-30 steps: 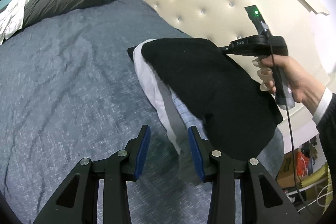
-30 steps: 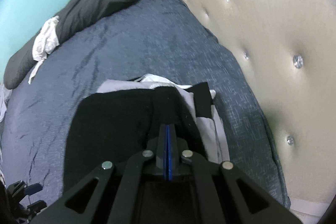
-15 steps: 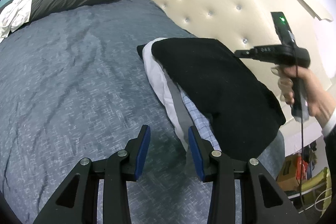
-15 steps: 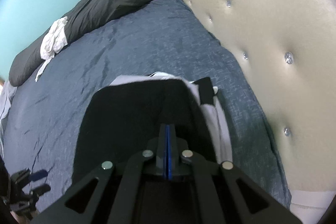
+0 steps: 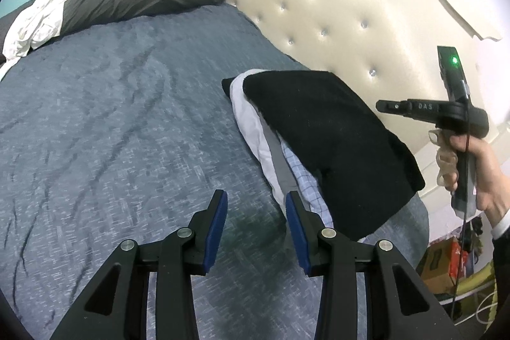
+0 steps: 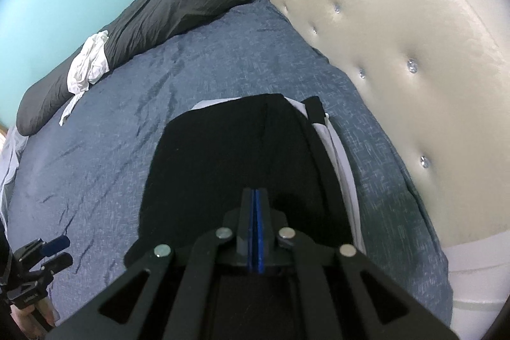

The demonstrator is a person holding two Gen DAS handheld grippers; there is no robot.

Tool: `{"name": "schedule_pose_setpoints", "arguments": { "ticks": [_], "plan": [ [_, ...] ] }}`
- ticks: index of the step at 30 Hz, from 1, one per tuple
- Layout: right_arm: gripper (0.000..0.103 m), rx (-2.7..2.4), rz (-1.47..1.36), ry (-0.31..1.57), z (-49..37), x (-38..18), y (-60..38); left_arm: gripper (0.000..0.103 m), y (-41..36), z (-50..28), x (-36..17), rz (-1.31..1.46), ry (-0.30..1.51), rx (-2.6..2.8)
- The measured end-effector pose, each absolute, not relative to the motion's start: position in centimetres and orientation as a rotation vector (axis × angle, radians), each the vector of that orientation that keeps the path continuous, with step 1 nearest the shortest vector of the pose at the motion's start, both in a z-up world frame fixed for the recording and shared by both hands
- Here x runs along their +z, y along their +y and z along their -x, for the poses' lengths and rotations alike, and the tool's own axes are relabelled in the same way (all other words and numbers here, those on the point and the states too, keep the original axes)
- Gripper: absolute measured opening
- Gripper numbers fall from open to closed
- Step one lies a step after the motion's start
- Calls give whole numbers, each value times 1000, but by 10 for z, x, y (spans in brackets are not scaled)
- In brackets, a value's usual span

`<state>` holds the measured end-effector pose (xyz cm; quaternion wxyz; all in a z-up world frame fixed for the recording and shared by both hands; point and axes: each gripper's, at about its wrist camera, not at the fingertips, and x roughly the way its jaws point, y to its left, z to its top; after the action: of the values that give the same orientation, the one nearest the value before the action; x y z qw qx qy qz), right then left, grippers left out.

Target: Fold clothes

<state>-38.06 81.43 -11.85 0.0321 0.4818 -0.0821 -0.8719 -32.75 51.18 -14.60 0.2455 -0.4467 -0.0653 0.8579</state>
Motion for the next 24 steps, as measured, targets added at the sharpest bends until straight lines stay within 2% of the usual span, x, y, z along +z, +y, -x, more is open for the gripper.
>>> {"name": "schedule_pose_setpoints", "arguments": {
  "ticks": [5, 9, 11, 15, 16, 19, 22, 24],
  "plan": [
    [2, -2712, -1476, -244, 367, -111, 804, 52, 499, 320, -135, 1204, -184, 2359],
    [8, -2730, -1472, -242, 357, -106, 795, 54, 488, 314, -125, 1185, -190, 2375],
    [20, -2738, -1464, -244, 352, -103, 792, 55, 484, 311, -121, 1178, -191, 2381],
    [26, -2755, -1446, -260, 344, -96, 786, 55, 475, 307, -114, 1166, -195, 2394],
    [31, -2759, -1439, -268, 342, -94, 785, 56, 472, 306, -112, 1164, -196, 2395],
    [60, -2767, -1418, -278, 336, -88, 779, 58, 466, 302, -108, 1156, -196, 2400],
    [63, -2766, -1397, -279, 328, -83, 770, 62, 460, 298, -103, 1147, -199, 2408],
    [71, -2768, -1388, -272, 322, -80, 763, 63, 456, 294, -100, 1140, -200, 2412]
  ]
}}
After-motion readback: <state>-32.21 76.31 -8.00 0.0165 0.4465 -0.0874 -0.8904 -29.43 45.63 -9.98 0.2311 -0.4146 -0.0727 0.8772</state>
